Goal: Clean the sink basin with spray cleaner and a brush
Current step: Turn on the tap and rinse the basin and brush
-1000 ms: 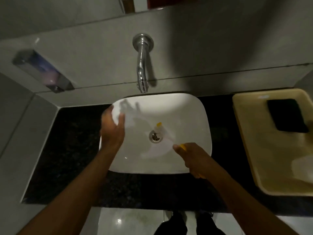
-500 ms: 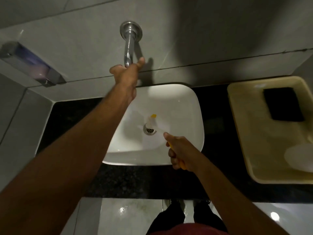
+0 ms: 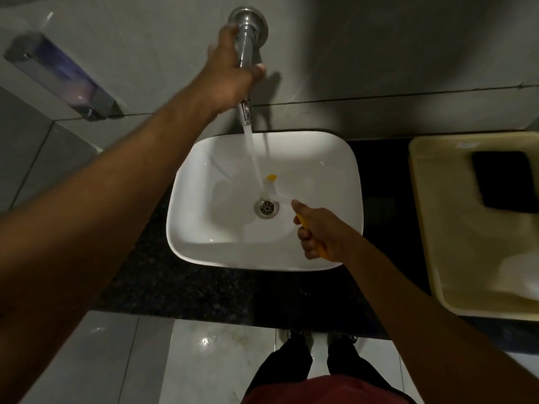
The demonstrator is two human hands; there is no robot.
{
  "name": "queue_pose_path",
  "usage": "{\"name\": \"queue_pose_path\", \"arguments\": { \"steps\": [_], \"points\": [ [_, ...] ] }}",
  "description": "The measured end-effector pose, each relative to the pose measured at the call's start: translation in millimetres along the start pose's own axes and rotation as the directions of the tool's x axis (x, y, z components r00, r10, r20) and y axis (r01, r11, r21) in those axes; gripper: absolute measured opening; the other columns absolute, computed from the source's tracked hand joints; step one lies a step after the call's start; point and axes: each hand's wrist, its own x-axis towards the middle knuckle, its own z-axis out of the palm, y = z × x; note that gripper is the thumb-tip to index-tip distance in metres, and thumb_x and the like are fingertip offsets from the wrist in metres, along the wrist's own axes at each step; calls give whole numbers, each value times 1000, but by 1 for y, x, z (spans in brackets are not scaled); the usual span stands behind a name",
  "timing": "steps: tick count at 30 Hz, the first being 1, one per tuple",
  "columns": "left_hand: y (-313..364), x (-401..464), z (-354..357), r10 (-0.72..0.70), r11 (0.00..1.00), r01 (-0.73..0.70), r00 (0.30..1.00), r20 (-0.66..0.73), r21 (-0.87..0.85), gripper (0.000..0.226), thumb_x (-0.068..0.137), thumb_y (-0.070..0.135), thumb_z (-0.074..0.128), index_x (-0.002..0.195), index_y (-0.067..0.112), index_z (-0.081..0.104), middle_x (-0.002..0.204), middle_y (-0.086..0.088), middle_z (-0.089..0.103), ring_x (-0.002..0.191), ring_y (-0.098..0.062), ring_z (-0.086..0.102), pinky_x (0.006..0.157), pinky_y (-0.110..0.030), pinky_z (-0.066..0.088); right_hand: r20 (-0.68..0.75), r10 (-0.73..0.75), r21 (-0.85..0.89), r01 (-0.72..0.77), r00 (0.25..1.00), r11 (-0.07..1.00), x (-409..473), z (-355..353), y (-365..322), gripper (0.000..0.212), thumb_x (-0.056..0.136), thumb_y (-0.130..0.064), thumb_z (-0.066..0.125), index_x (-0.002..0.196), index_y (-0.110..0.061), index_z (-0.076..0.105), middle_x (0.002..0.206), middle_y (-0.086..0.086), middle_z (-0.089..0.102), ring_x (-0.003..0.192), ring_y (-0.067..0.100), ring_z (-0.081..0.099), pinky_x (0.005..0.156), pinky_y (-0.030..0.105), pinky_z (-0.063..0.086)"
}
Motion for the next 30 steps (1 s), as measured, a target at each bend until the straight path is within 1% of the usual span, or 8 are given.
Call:
{"name": "queue_pose_path", "arguments": {
  "steps": [2,3,5,7,11,21,24,30],
  "points": [
    [5,3,5,60,969,-83,993,102,232,82,94,37,63,159,27,13,157,-15,22,138,-32,37,112,-40,40,16,19,-29,-18,1000,999,5,4,-4,47,95,-57,50,93,-10,49,47,-2,39,35,11,33,37,20,31],
    [6,4,8,43,940,-98,984,172,327,86,95,38,62,160,29,8,164,-17,8,147,-39,26,119,-50,31,20,33,-42,-32,999,999,7,5,-6,48,95,-58,50,93,-10,49,46,-3,39,35,11,32,37,20,30],
    [7,4,12,-2,886,-111,970,245,449,92,95,41,61,161,32,-2,169,-15,-11,154,-44,4,122,-62,15,14,50,-49,-49,999,998,9,6,-10,48,95,-58,49,91,-11,48,46,-3,38,34,11,32,36,19,30],
    [8,3,13,-5,864,-117,971,240,490,98,94,47,62,161,30,-7,170,-12,-15,156,-42,-5,121,-67,9,-14,70,-42,-70,997,997,10,5,-12,46,96,-57,48,89,-12,47,46,-2,38,34,12,33,37,20,32],
    [9,3,10,-12,872,-109,970,244,477,106,87,57,64,161,29,-6,170,-9,-16,156,-38,-8,123,-65,6,-2,102,-87,-102,995,991,7,-1,-13,44,96,-57,48,88,-14,45,47,-2,37,37,13,33,38,21,32],
    [2,11,11,-15,915,-93,965,263,392,113,84,56,69,161,26,-8,170,-8,-18,156,-38,-7,125,-57,12,96,82,-100,-72,992,992,8,-15,-11,47,92,-60,52,93,-14,47,50,-3,34,40,13,31,38,21,29],
    [0,14,10,-5,927,-94,964,264,362,116,83,57,69,160,23,-11,170,-8,-15,157,-37,-3,126,-55,14,43,51,-76,-48,998,996,11,-17,-12,45,94,-59,50,92,-14,48,49,-3,35,39,13,32,39,22,30],
    [-5,16,11,16,950,-98,964,265,297,118,80,59,68,160,25,-10,171,-6,-12,157,-36,-1,126,-54,17,44,35,-189,-26,998,982,10,-20,-14,46,93,-60,50,91,-13,50,47,-3,37,38,13,33,38,23,29]
  ]
}}
